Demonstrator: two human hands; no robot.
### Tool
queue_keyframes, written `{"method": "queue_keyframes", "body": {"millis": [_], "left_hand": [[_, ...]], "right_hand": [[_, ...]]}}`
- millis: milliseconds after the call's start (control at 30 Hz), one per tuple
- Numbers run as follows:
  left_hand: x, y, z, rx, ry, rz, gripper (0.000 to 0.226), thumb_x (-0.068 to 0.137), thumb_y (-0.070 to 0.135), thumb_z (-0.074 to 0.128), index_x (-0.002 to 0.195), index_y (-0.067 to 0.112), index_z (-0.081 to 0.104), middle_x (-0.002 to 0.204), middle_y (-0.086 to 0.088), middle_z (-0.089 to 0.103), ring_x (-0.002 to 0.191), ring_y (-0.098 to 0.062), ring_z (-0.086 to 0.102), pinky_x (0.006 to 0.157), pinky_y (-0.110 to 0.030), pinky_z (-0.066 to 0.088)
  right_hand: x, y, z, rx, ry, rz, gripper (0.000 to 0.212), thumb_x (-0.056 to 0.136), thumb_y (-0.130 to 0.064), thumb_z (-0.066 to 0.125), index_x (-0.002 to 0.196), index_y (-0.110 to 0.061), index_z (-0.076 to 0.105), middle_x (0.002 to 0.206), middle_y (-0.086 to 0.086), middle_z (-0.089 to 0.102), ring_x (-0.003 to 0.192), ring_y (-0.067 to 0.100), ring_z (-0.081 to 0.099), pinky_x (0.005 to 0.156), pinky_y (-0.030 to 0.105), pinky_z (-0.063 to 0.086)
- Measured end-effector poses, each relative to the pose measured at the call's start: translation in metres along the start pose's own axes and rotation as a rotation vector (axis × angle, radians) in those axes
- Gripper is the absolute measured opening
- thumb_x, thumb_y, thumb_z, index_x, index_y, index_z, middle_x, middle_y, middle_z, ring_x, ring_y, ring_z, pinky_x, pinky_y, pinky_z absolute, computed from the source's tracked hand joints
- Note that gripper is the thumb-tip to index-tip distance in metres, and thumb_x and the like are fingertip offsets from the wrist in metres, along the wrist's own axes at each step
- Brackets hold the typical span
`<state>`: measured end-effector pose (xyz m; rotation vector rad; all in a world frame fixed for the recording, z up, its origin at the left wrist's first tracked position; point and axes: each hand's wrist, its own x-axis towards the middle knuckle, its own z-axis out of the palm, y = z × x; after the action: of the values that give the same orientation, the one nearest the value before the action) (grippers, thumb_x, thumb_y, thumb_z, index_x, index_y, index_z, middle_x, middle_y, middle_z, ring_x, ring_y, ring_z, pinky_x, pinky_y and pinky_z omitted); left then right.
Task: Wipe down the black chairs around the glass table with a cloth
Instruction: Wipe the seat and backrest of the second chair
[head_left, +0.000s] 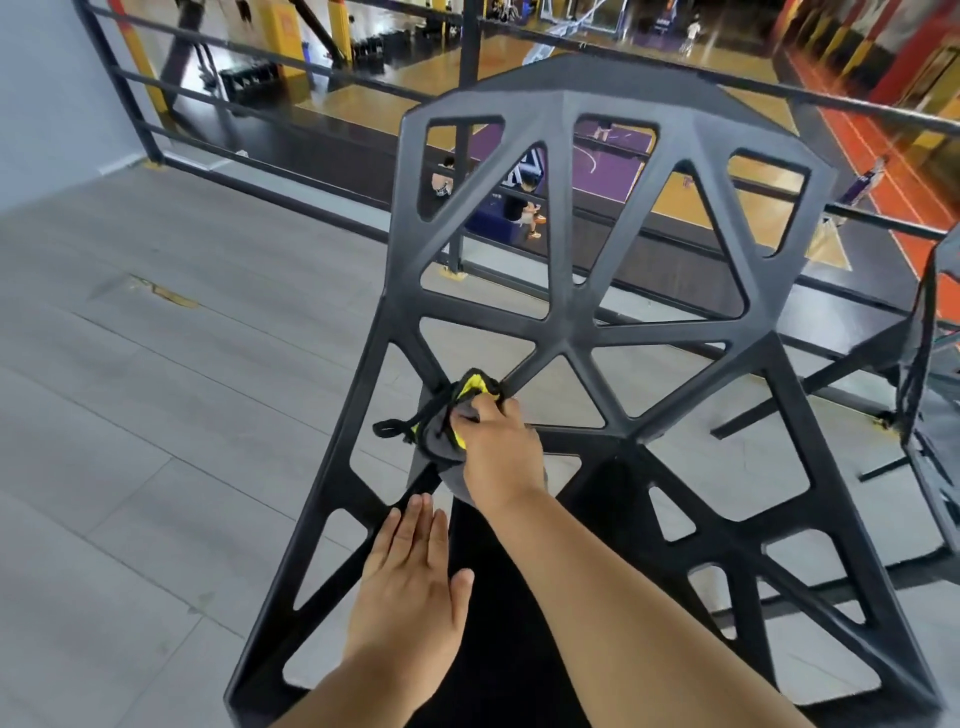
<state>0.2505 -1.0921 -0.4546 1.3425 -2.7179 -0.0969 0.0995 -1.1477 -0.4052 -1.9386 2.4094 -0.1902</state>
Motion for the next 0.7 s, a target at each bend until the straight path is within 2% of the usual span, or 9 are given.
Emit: {"method": "queue_keyframes", "body": {"millis": [133, 233, 267, 300, 333, 467, 567, 633, 700], "left_hand": [[0.0, 0.0, -0.002, 0.001, -0.036, 0.005, 0.074, 0.099, 0.04, 0.007, 0.117, -0.007, 0.06, 0.125, -0.021, 0.058, 0.122, -0.029, 0.053, 0.109, -0.039, 0.014], [0.0, 0.0, -0.002, 0.008, -0.002, 0.007, 0.073, 0.099, 0.041, 0.008, 0.116, -0.008, 0.06, 0.125, -0.021, 0.059, 0.121, -0.029, 0.053, 0.11, -0.038, 0.012], [0.0, 0.0, -0.002, 0.015, -0.004, 0.005, 0.073, 0.099, 0.041, 0.009, 0.115, -0.008, 0.061, 0.124, -0.021, 0.059, 0.121, -0.029, 0.053, 0.111, -0.038, 0.012], [-0.001, 0.0, -0.002, 0.018, -0.009, 0.008, 0.074, 0.099, 0.042, 0.009, 0.115, -0.009, 0.061, 0.124, -0.021, 0.059, 0.121, -0.03, 0.053, 0.11, -0.038, 0.012], [-0.001, 0.0, -0.002, 0.017, -0.011, 0.011, 0.074, 0.099, 0.042, 0.009, 0.114, -0.009, 0.061, 0.124, -0.021, 0.059, 0.121, -0.03, 0.053, 0.11, -0.038, 0.012], [0.0, -0.001, 0.002, -0.013, -0.016, 0.011, 0.077, 0.098, 0.045, 0.007, 0.115, -0.009, 0.06, 0.124, -0.022, 0.059, 0.121, -0.03, 0.054, 0.112, -0.038, 0.012], [0.004, -0.003, 0.01, -0.034, 0.079, 0.026, 0.08, 0.098, 0.046, 0.007, 0.11, -0.01, 0.063, 0.118, -0.024, 0.062, 0.125, -0.031, 0.048, 0.115, -0.036, 0.009], [0.007, -0.005, 0.015, -0.052, 0.144, 0.048, 0.08, 0.097, 0.047, 0.008, 0.107, -0.01, 0.065, 0.116, -0.025, 0.063, 0.14, -0.025, 0.024, 0.114, -0.035, 0.01], [0.011, -0.007, 0.018, -0.052, 0.198, 0.064, 0.078, 0.096, 0.047, 0.01, 0.109, -0.009, 0.064, 0.115, -0.025, 0.063, 0.146, -0.017, 0.002, 0.113, -0.036, 0.012]], "right_hand": [[-0.003, -0.006, -0.012, -0.199, -0.101, 0.02, 0.046, 0.084, -0.012, 0.057, 0.13, -0.013, 0.047, 0.137, 0.008, 0.03, 0.118, 0.033, 0.033, 0.071, 0.036, 0.037], [-0.016, 0.02, -0.014, -0.224, -0.192, 0.098, 0.043, 0.086, -0.009, 0.056, 0.129, -0.014, 0.05, 0.136, 0.009, 0.031, 0.121, 0.034, 0.032, 0.072, 0.036, 0.039], [-0.022, 0.035, -0.018, -0.209, -0.172, 0.121, 0.044, 0.085, -0.008, 0.056, 0.128, -0.016, 0.05, 0.135, 0.008, 0.034, 0.121, 0.033, 0.033, 0.074, 0.036, 0.042], [-0.026, 0.05, -0.024, -0.202, -0.105, 0.129, 0.046, 0.084, -0.006, 0.056, 0.128, -0.018, 0.052, 0.133, 0.008, 0.038, 0.119, 0.032, 0.036, 0.074, 0.036, 0.043], [-0.027, 0.063, -0.032, -0.178, 0.047, 0.117, 0.049, 0.08, -0.002, 0.056, 0.126, -0.019, 0.055, 0.13, 0.009, 0.043, 0.114, 0.032, 0.04, 0.072, 0.037, 0.045], [-0.002, 0.088, -0.088, -0.103, 0.758, 0.028, 0.055, 0.072, 0.0, 0.035, 0.11, -0.02, 0.069, 0.108, 0.012, 0.06, 0.087, 0.031, 0.047, 0.052, 0.033, 0.046], [0.041, 0.093, -0.161, -0.092, 1.046, 0.041, 0.064, 0.07, 0.008, 0.033, 0.117, -0.02, 0.067, 0.117, 0.012, 0.06, 0.089, 0.032, 0.048, 0.06, 0.03, 0.039], [0.068, 0.096, -0.207, -0.095, 1.061, 0.141, 0.07, 0.072, 0.013, 0.035, 0.128, -0.021, 0.059, 0.13, 0.012, 0.055, 0.095, 0.036, 0.049, 0.065, 0.032, 0.038], [0.089, 0.102, -0.226, -0.16, 0.819, 0.253, 0.069, 0.081, 0.012, 0.039, 0.141, -0.023, 0.044, 0.144, 0.008, 0.041, 0.11, 0.037, 0.042, 0.072, 0.035, 0.04]]}}
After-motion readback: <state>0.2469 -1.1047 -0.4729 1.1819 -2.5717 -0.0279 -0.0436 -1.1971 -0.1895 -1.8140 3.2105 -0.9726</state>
